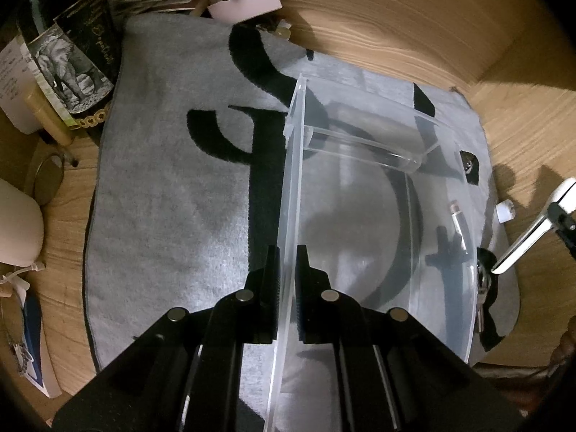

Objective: Organize rigid objects
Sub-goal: 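Carry the white device into the clear box and open the right gripper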

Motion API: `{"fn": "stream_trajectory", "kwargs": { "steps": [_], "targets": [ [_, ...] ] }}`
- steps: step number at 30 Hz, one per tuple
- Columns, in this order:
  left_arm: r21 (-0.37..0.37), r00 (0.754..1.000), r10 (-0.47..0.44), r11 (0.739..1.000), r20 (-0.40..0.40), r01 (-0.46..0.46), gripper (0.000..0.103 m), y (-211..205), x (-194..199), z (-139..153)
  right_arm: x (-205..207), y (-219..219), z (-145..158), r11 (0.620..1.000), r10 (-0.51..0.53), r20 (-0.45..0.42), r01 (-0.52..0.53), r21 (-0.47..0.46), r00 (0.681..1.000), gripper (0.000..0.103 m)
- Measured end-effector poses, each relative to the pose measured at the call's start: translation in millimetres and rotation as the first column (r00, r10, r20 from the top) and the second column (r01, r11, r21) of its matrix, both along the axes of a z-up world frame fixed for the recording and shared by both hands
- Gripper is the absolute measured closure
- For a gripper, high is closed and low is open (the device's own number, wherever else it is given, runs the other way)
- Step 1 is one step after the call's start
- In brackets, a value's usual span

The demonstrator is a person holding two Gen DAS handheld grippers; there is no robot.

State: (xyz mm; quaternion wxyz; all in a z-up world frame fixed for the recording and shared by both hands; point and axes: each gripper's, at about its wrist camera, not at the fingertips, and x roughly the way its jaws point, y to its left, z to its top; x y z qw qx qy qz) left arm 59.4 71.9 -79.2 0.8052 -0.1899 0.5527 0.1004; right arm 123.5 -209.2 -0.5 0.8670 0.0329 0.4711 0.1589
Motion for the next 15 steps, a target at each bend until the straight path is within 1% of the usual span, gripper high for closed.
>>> {"fn": "stream_trajectory", "kwargs": {
  "steps": [4, 10, 15],
  "targets": [
    [-0.003, 1.0, -0.014, 1.0, 0.001, 0.014, 0.097, -0.7, -1.1, 1.6, -9.2, 23.1, 14.0, 0.998, 0.054, 0.025, -0.054, 0.019, 0.998, 0.067],
    [-0.004, 0.999, -0.033, 0.999, 0.006, 0.033, 0.097, -1.1, -2.4, 2.7, -20.2, 54.0, 19.0, 0.989, 0.144, 0.03, -0.145, 0.039, 0.989, 0.067],
    [-0.013, 0.999, -0.038, 0.999, 0.01, 0.038, 0.097, 0.6, -1.6, 2.1, -28.1, 86.3, 19.9, 0.971, 0.232, 0.022, -0.233, 0.053, 0.972, 0.067]
  ]
}}
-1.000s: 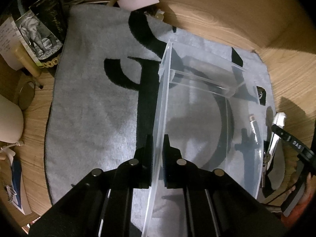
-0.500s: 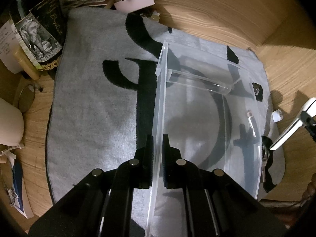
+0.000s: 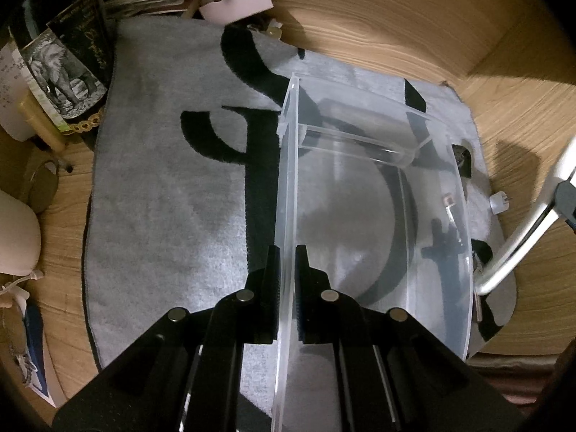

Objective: Organize rigid objects
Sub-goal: 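Carry the white device into the clear box and open the right gripper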

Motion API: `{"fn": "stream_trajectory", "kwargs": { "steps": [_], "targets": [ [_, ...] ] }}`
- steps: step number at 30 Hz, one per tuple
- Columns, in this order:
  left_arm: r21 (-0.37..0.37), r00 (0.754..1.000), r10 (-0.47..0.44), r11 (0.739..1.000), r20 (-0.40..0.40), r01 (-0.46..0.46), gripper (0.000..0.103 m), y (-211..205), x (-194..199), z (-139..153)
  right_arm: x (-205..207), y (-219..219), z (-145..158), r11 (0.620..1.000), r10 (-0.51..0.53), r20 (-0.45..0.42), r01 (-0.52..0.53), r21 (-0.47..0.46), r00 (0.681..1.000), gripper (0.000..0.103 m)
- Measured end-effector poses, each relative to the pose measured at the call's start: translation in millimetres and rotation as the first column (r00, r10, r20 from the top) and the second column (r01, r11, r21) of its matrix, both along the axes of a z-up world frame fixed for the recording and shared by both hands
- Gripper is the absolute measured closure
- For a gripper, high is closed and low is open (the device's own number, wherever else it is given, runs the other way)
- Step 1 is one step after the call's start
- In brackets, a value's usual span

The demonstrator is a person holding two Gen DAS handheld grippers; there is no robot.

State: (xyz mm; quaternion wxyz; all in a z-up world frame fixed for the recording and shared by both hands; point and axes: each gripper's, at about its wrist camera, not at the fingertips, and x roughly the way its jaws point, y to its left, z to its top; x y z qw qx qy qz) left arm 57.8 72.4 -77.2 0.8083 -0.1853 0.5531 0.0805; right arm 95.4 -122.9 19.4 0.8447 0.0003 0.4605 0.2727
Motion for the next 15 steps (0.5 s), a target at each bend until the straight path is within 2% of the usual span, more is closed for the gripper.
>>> {"fn": "stream_trajectory", "kwargs": {
  "steps": [10, 15],
  "targets": [
    [-0.017, 1.0, -0.002, 1.0, 0.005, 0.002, 0.097, 2.6, 0.2, -0.8, 8.3, 51.4, -33.0, 0.991, 0.132, -0.097, -0.135, -0.023, 0.986, 0.067],
    [-0.031, 1.0, 0.001, 1.0, -0.001, -0.001, 0.097, 3.6, 1.0, -1.4, 15.1, 77.5, -56.3, 0.98, 0.177, -0.153, -0.189, -0.068, 0.972, 0.067]
  ]
}}
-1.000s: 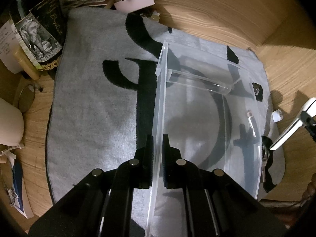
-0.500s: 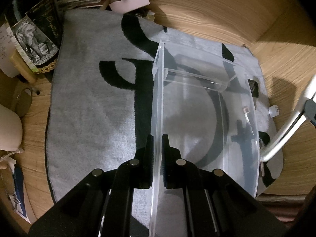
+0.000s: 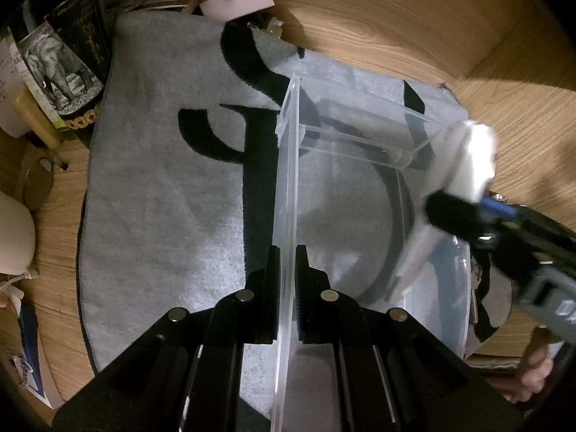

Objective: Organize rigid objects
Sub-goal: 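Carry the white device into the clear box and open the right gripper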

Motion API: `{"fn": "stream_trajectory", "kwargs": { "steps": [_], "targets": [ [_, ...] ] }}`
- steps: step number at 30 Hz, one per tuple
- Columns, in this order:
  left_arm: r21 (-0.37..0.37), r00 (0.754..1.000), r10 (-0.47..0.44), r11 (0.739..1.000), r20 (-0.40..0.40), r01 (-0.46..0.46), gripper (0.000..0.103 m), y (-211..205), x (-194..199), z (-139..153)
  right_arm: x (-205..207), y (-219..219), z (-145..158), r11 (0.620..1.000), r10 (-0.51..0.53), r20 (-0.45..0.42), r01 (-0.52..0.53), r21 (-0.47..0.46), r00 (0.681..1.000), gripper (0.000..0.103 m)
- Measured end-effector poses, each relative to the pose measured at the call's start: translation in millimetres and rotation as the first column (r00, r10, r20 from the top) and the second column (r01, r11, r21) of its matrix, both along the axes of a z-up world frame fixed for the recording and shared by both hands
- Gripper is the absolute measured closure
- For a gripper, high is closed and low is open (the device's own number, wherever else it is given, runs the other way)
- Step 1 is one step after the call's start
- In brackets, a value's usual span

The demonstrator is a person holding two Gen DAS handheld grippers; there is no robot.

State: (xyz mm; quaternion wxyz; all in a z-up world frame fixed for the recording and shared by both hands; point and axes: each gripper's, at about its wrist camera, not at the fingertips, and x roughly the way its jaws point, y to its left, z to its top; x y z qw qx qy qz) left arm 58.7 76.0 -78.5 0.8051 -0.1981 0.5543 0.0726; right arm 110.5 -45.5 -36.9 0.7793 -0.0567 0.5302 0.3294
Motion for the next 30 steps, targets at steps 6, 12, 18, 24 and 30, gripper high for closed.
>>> {"fn": "stream_trajectory", "kwargs": {
  "steps": [6, 12, 18, 24, 30],
  "targets": [
    [-0.001, 1.0, 0.004, 1.0, -0.006, -0.004, 0.097, -0.2, 1.6, 0.3, 12.2, 20.0, -25.4, 0.998, 0.027, -0.063, -0.03, -0.046, 0.998, 0.067],
    [0.002, 1.0, 0.008, 1.0, -0.016, -0.008, 0.097, -0.6, 3.4, -0.9, 23.2, 30.6, -42.4, 0.994, 0.032, -0.105, -0.043, -0.1, 0.994, 0.067],
    [-0.002, 1.0, 0.011, 1.0, -0.02, -0.011, 0.097, 0.7, 4.2, -1.5, 25.5, 40.5, -56.8, 0.984, 0.049, -0.142, -0.072, -0.162, 0.989, 0.066],
    [0.004, 1.0, 0.015, 1.0, -0.022, -0.014, 0.097, 0.3, 5.1, -1.2, 22.1, 31.6, -54.2, 0.991, 0.039, -0.185, -0.061, -0.117, 0.982, 0.064],
    [0.018, 1.0, 0.014, 1.0, -0.022, -0.013, 0.097, -1.1, 4.6, -0.6, 13.7, 16.5, -21.4, 0.994, 0.038, -0.069, -0.045, -0.1, 0.997, 0.056]
  ]
}}
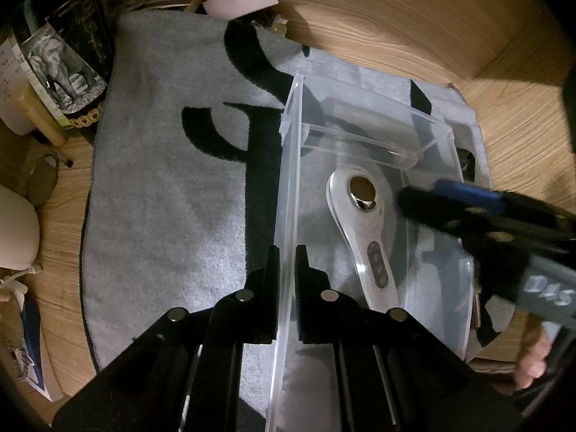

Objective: Organize rigid objects
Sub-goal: 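Carry the white device into the clear box and open the right gripper, then grasp the gold-capped black bottle with the right gripper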

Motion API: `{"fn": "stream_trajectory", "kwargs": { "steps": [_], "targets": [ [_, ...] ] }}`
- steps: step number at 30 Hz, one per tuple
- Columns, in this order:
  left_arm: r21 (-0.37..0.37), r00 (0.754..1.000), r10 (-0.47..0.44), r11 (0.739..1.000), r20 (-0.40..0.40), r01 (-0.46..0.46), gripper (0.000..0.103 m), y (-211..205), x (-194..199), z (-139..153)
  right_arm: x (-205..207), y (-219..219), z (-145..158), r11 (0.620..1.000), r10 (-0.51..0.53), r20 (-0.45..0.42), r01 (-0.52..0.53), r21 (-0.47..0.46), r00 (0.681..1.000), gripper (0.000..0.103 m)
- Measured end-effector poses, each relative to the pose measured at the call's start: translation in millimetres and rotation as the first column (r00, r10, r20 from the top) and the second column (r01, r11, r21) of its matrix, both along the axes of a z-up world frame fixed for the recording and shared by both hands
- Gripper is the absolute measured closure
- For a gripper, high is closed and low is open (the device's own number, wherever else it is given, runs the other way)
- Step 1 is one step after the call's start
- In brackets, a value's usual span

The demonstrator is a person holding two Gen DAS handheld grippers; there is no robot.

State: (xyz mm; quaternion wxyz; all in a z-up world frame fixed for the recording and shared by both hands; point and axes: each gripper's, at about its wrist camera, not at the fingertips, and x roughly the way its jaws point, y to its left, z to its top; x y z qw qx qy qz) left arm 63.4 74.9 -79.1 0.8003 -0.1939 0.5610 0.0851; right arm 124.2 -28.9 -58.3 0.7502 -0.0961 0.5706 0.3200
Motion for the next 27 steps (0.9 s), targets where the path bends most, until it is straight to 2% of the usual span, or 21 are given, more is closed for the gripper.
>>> {"fn": "stream_trajectory", "kwargs": {
  "steps": [8, 14, 19, 22, 27],
  "targets": [
    [0.014, 1.0, 0.004, 1.0, -0.001, -0.004, 0.097, -1.3, -0.4, 0.3, -0.6, -51.4, 42.2, 0.994, -0.106, 0.113, 0.101, 0.044, 0.988, 0.049],
    [0.016, 1.0, 0.013, 1.0, -0.003, -0.013, 0.097, -1.3, -0.4, 0.6, 4.8, -107.4, 53.1, 0.972, -0.235, 0.135, 0.232, 0.044, 0.962, 0.046],
    [0.025, 1.0, 0.015, 1.0, -0.01, -0.015, 0.097, -1.9, 0.5, 0.8, 16.7, -151.4, 37.5, 0.935, -0.351, 0.12, 0.354, 0.003, 0.928, 0.043],
    [0.031, 1.0, 0.016, 0.999, -0.016, -0.015, 0.097, -2.5, 2.2, 0.5, 25.1, -164.2, 20.6, 0.922, -0.382, 0.102, 0.387, -0.025, 0.918, 0.044],
    [0.033, 0.999, 0.023, 0.999, -0.026, -0.022, 0.097, -2.1, 4.0, -0.3, 35.0, -158.3, -10.4, 0.924, -0.367, 0.082, 0.374, -0.084, 0.927, 0.044]
  ]
}}
